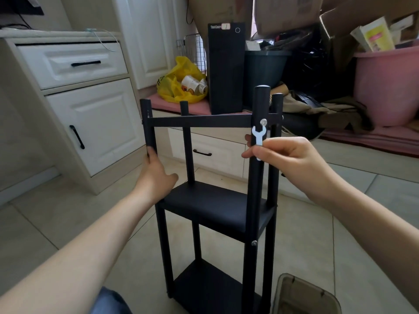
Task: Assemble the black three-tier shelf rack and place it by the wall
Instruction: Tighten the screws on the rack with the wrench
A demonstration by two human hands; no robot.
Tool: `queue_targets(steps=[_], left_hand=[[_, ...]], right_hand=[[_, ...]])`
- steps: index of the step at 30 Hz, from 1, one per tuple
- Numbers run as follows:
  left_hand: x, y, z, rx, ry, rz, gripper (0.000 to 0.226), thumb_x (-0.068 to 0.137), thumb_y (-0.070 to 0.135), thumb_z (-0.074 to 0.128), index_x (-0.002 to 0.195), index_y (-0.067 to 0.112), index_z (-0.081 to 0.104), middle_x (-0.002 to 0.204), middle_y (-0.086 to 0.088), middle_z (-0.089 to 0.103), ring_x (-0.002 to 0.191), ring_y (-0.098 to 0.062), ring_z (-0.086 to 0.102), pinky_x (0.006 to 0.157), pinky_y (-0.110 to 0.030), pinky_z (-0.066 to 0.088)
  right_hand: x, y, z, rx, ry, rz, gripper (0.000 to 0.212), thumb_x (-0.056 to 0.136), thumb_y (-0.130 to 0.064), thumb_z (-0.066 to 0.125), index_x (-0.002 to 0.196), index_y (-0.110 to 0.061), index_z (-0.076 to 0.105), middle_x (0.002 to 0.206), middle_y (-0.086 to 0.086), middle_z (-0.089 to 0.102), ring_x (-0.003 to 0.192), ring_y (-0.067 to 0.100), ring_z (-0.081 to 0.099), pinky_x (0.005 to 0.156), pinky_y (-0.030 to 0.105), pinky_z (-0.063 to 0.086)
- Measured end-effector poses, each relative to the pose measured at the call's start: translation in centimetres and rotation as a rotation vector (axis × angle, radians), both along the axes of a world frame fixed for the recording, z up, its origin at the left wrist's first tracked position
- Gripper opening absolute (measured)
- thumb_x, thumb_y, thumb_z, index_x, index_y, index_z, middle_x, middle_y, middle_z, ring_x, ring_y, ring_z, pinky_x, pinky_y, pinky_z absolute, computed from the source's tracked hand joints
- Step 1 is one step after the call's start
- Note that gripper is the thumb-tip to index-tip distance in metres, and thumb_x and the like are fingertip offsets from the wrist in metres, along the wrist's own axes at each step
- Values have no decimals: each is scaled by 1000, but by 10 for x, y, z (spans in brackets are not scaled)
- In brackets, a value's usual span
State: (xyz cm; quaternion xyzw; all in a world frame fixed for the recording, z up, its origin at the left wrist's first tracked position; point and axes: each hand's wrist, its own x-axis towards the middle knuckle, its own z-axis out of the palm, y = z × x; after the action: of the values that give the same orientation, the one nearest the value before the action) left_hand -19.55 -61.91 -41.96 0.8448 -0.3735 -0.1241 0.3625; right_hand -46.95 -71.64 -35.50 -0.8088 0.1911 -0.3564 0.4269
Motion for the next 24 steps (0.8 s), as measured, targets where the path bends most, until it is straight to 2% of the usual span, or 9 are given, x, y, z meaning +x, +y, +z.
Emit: queue_targets(steps=[1, 3, 6, 9, 12, 16, 19, 21, 24], left_hand=[[-9, 1, 3, 21, -14, -35, 107, 92, 19, 72, 162, 16, -10, 170, -9, -1, 154, -30, 16, 121, -38, 25], [-28, 2, 7, 70, -24, -174, 110, 87, 29, 78, 163, 23, -2, 170, -3, 8, 155, -26, 18, 120, -36, 24], [-61, 3, 12, 49, 274, -503, 97, 80, 44, 80, 159, 33, 25, 161, 10, 36, 148, -16, 36, 118, -33, 28], [-90, 3, 13, -82, 456, -651, 61, 84, 45, 78, 139, 33, 53, 135, 15, 64, 125, -5, 60, 113, -36, 42], [-105, 1, 11, -261, 585, -648, 26, 97, 29, 66, 122, 25, 58, 109, 4, 76, 100, -16, 74, 94, -36, 58], [-109, 2, 6, -384, 557, -646, 13, 95, 31, 63, 105, 22, 61, 77, 2, 65, 74, -17, 65, 79, -34, 55], [-105, 6, 5, -378, 626, -717, 13, 89, 37, 67, 99, 29, 63, 75, 0, 59, 71, -18, 58, 73, -32, 49], [-103, 9, 6, -380, 671, -755, 9, 91, 31, 66, 100, 29, 64, 74, -2, 56, 70, -18, 56, 70, -31, 47], [-102, 12, 10, -386, 739, -789, 11, 93, 23, 63, 104, 22, 61, 73, -3, 54, 67, -18, 54, 68, -30, 47]], right_hand=[[1, 0, 1, 6, 3, 5, 19, 96, -28, 63, 90, -34, 80, 80, 9, 70, 91, 39, 58, 78, 26, 47], [4, 0, 1, 27, 6, 20, 21, 97, -25, 62, 89, -33, 80, 90, 3, 74, 96, 25, 65, 88, 32, 52], [11, 2, 2, 59, -5, 56, 22, 98, -21, 60, 91, -29, 79, 98, -11, 75, 106, 3, 65, 98, 29, 47], [18, 5, 3, 73, -5, 92, 22, 99, -20, 58, 92, -26, 78, 101, -10, 75, 108, 2, 65, 94, 21, 47], [24, 9, 4, 89, -17, 109, 22, 99, -19, 57, 93, -22, 78, 98, -4, 75, 103, 6, 67, 91, 18, 50], [26, 14, 5, 98, -74, 101, 22, 98, -16, 58, 89, -17, 78, 100, 1, 75, 103, 6, 67, 92, 18, 50], [25, 17, 6, 77, -101, 84, 21, 97, -14, 59, 88, -13, 78, 103, 7, 75, 102, 12, 69, 92, 27, 54], [25, 20, 8, 67, -131, 79, 21, 96, -12, 60, 86, -12, 78, 99, 12, 74, 95, 21, 69, 84, 34, 55], [26, 24, 11, 49, -176, 72, 21, 96, -10, 61, 84, -11, 78, 97, 10, 74, 92, 22, 69, 76, 36, 55]])
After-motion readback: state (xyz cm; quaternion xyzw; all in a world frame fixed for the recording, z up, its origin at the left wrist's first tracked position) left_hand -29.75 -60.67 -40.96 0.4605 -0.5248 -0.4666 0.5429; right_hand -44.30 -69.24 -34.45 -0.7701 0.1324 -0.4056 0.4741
